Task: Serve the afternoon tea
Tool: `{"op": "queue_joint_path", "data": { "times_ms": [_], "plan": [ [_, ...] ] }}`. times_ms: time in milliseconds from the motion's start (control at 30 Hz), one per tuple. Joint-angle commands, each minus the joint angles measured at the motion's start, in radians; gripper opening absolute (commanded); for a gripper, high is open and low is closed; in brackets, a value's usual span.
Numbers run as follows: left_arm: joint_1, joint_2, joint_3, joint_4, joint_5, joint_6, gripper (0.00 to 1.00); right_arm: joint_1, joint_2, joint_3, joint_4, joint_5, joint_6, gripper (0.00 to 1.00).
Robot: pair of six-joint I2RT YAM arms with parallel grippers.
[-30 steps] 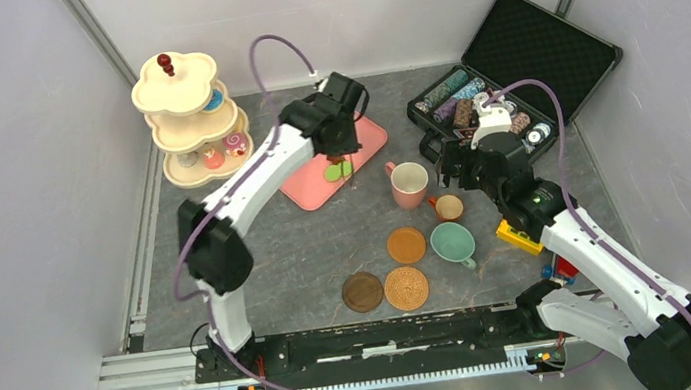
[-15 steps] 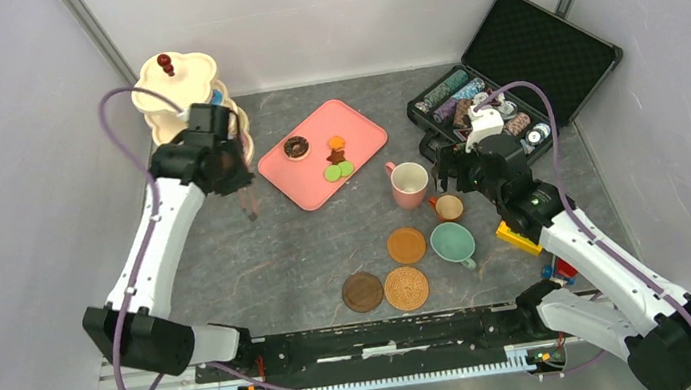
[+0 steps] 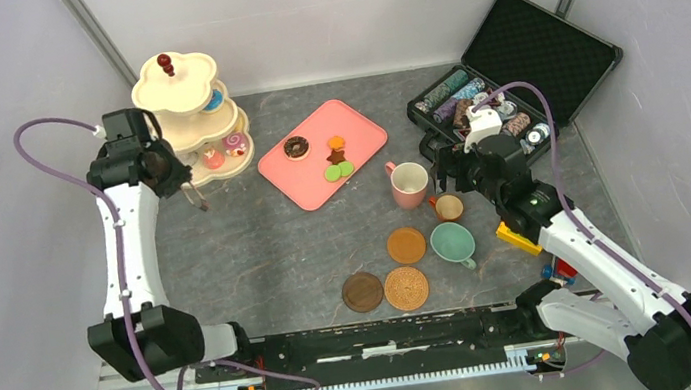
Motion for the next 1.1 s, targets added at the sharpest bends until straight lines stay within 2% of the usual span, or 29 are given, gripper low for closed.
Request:
{"op": "queue_joint_path", "data": {
  "times_ms": [0,467,800,1067],
  "plan": [
    [0.055,0.048,0.032,0.185,0.081,-0.021,0.22,0.005,0.017,0.005,0.031,0.007,-0.016,0.98],
    [0.092,0.314,0.254,0.255,0.111,-0.014,0.22,0.005,0.073,0.019,0.035,0.054,-0.026,0.98],
    [0.093,0.419,0.325,0.301,0.153,0.021,0.26,0.005,0.090,0.020,0.033,0.082,-0.032,0.98],
    [0.096,0.452,0.331,0.324,0.127,0.077,0.28,0.005,0.108,0.028,0.034,0.084,-0.029,0.98]
  ]
}}
